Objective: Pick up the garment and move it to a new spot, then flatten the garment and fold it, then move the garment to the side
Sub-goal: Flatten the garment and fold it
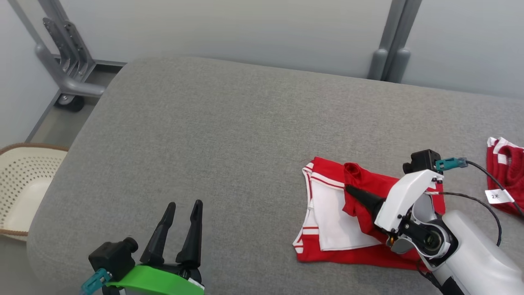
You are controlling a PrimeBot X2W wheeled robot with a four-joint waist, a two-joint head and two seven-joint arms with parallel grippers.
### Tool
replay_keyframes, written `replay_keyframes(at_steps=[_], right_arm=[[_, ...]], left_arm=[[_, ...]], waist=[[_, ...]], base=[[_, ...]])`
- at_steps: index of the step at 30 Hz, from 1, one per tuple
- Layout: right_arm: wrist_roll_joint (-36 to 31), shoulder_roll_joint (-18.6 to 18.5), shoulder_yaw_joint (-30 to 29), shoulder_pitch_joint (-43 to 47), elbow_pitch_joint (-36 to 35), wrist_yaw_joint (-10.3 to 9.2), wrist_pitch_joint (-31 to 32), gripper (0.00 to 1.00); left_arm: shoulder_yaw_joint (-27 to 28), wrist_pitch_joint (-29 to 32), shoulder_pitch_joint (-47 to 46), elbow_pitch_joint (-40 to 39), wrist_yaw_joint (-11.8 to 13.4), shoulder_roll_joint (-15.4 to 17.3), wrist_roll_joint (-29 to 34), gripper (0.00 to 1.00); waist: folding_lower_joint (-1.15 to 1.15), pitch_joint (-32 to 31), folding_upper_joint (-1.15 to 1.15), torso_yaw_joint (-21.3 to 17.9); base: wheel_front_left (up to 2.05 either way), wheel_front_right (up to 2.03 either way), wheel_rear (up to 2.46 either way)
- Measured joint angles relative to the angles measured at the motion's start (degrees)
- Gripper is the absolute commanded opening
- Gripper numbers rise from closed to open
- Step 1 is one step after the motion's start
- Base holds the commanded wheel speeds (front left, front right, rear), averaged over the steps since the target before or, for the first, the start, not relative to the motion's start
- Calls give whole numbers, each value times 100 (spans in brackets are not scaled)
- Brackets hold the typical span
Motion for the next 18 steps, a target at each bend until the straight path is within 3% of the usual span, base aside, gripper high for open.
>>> replay_keyframes(at_steps=[5,7,10,12,13,14,18], right_arm=[[-189,21,96,-178,294,-133,41,2],[-283,35,179,-254,402,-157,54,14],[-370,102,297,-371,536,-190,103,24],[-382,136,337,-408,594,-202,113,47],[-387,155,360,-430,630,-203,120,80],[-394,178,385,-470,664,-212,136,100],[-450,296,389,-617,713,-250,132,100]], left_arm=[[4,0,0,1,-5,-57,0,100],[32,0,0,3,-9,-62,0,100],[97,0,0,13,-9,-64,0,100],[109,0,0,14,-9,-65,0,100],[137,0,0,12,-8,-66,0,100],[177,0,0,7,-8,-67,0,100],[249,0,1,0,-8,-69,0,100]], waist=[[0,95,0,238],[0,134,0,313],[0,179,0,381],[0,192,0,394],[0,191,0,388],[0,190,0,374],[0,181,0,289]], base=[[0,0,0],[0,0,0],[0,0,0],[0,0,0],[0,0,0],[0,0,0],[0,0,0]])
